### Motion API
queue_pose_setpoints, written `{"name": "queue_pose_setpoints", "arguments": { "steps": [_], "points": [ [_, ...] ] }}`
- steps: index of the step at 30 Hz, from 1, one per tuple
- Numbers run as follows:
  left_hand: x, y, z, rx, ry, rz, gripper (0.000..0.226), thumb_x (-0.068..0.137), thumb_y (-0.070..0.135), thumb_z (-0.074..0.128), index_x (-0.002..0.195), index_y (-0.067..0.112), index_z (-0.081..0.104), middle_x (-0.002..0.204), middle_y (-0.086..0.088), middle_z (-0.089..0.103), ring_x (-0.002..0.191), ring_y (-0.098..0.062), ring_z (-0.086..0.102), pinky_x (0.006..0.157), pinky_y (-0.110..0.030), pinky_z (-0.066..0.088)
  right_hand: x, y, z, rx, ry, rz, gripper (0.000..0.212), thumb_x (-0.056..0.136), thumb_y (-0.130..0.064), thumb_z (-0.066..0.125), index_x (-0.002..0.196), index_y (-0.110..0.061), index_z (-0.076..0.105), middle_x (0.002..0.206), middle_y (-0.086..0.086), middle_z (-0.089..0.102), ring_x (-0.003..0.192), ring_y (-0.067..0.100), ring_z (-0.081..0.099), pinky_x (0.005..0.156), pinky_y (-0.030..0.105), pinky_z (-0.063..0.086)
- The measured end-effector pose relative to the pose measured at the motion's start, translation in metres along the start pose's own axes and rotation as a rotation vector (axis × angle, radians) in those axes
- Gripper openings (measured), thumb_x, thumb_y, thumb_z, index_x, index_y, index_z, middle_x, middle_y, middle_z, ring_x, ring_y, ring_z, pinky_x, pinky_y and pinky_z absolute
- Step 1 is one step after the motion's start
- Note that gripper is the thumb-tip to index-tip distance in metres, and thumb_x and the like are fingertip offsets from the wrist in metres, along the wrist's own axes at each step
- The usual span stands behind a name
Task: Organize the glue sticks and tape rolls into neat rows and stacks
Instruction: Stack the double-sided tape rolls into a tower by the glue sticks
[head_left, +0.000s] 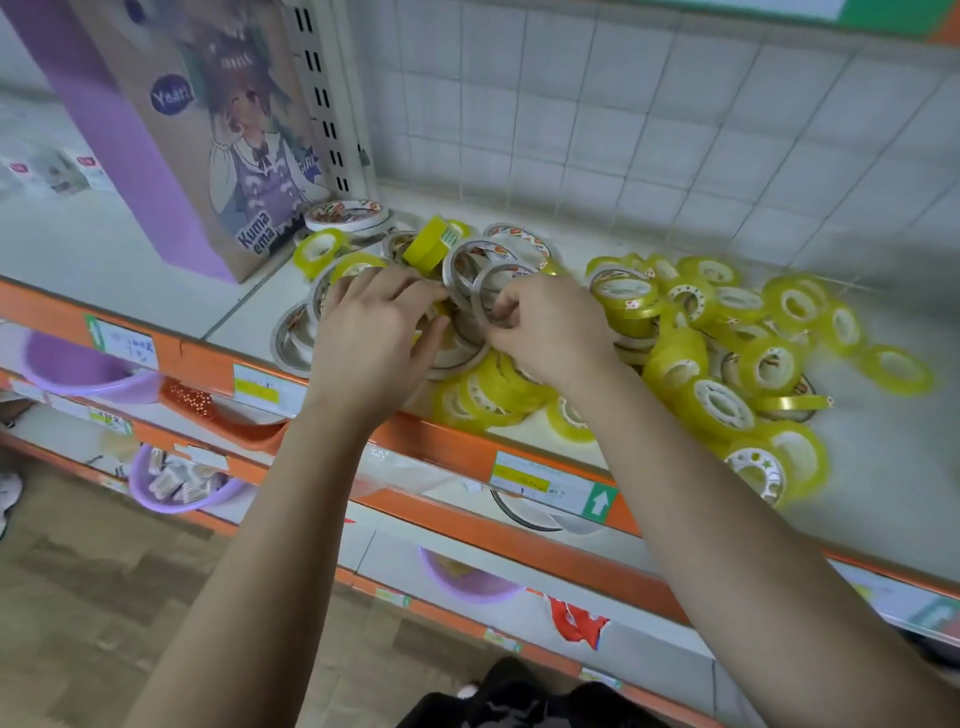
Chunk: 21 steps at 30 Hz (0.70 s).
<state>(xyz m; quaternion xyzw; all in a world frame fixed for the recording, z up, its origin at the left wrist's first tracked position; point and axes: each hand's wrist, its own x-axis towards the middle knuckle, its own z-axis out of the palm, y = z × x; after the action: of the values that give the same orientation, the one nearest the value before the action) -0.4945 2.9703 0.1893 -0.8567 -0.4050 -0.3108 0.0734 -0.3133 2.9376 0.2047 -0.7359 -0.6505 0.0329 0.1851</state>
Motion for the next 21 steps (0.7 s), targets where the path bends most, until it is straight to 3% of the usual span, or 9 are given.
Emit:
{"name": "queue_pose_setpoints", "arguments": {
  "steps": [6, 15, 21],
  "points": [
    [0.007, -0.007, 0.002, -0.064, 0.018, -0.009, 0.024, 0.089, 0.028, 0.056, 0.104, 0.018, 0.071, 0.104, -0.004, 0.067, 0.096, -0.033, 0.062, 0.086, -0.045, 0.043, -0.007, 0.002, 0.002, 0.089, 0.007, -0.038, 0.016, 0.089, -0.037, 0.068, 0.096, -0.023, 0.071, 0.091, -0.005, 0.072, 0.089, 0.018, 0.065, 0.073, 0.035, 0.054],
    [0.016, -0.005, 0.009, -0.070, 0.066, 0.069, 0.017, 0.088, 0.020, 0.062, 0.100, 0.016, 0.072, 0.100, -0.003, 0.069, 0.097, -0.032, 0.061, 0.082, -0.042, 0.041, -0.008, 0.009, -0.009, 0.252, 0.184, -0.095, 0.016, 0.092, -0.027, 0.065, 0.095, -0.011, 0.062, 0.081, 0.003, 0.069, 0.077, 0.025, 0.062, 0.070, 0.043, 0.051],
    [0.030, 0.006, 0.024, -0.022, -0.064, 0.190, 0.032, 0.084, 0.030, 0.048, 0.093, 0.015, 0.074, 0.092, -0.002, 0.069, 0.095, -0.033, 0.060, 0.083, -0.040, 0.036, -0.018, 0.014, -0.032, 0.270, 0.330, -0.181, 0.014, 0.088, -0.026, 0.060, 0.094, -0.013, 0.059, 0.077, -0.004, 0.067, 0.074, 0.024, 0.065, 0.075, 0.048, 0.052]
  ]
}}
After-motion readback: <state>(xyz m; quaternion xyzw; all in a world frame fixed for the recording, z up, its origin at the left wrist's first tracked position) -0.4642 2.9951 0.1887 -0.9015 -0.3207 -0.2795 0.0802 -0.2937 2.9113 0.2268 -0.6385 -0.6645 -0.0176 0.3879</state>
